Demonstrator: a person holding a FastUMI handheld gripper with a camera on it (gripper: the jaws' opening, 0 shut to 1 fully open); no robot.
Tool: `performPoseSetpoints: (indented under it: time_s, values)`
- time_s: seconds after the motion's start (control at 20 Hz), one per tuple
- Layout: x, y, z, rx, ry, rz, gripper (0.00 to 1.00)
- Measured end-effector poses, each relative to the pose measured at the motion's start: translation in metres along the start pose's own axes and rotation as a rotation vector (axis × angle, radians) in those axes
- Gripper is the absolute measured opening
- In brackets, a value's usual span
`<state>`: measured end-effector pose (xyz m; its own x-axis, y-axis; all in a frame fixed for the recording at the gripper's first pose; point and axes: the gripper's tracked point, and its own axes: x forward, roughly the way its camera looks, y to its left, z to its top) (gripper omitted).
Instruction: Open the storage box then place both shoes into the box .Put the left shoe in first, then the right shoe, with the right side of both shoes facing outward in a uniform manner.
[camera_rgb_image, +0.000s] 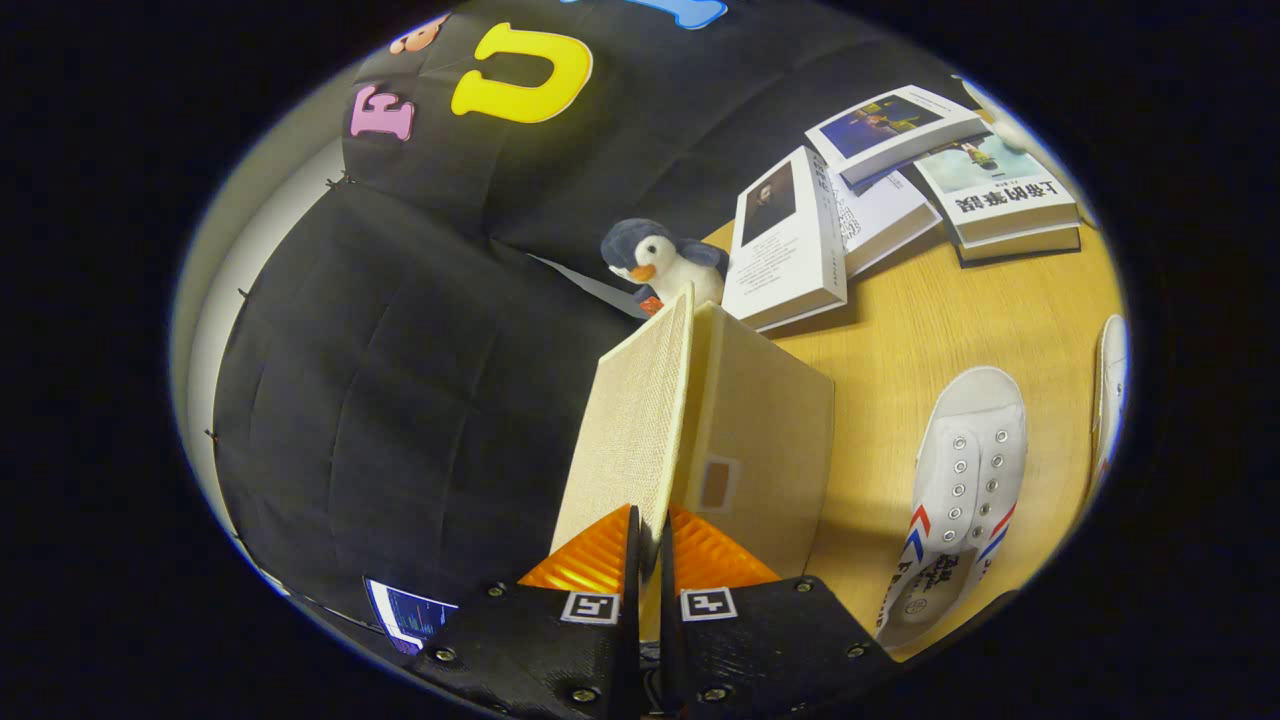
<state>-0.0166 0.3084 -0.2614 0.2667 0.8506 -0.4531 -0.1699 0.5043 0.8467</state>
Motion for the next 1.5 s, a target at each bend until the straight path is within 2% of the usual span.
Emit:
performPoseSetpoints:
  time_s: [0.4,0.7,0.95,1.0,1.15,1.25,1.3,1.35,1.45,1.5]
  values:
    - [0.01,0.101,0.02,-0.172,-0.01,0.08,0.08]
    - [0.058,0.179,0.015,-0.225,0.036,0.159,0.08]
    - [0.104,0.226,-0.001,-0.3,0.041,0.15,0.08]
    - [0.114,0.233,-0.005,-0.311,0.04,0.153,0.14]
    - [0.144,0.245,-0.019,-0.343,0.051,0.147,0.18]
    - [0.156,0.244,-0.025,-0.392,0.051,0.121,0.3]
    - [0.157,0.246,-0.026,-0.406,0.05,0.12,0.41]
    - [0.155,0.253,-0.028,-0.4,0.053,0.132,0.54]
    - [0.151,0.251,-0.025,-0.397,0.038,0.11,0.97]
    - [0.156,0.245,-0.024,-0.408,0.026,0.094,0.97]
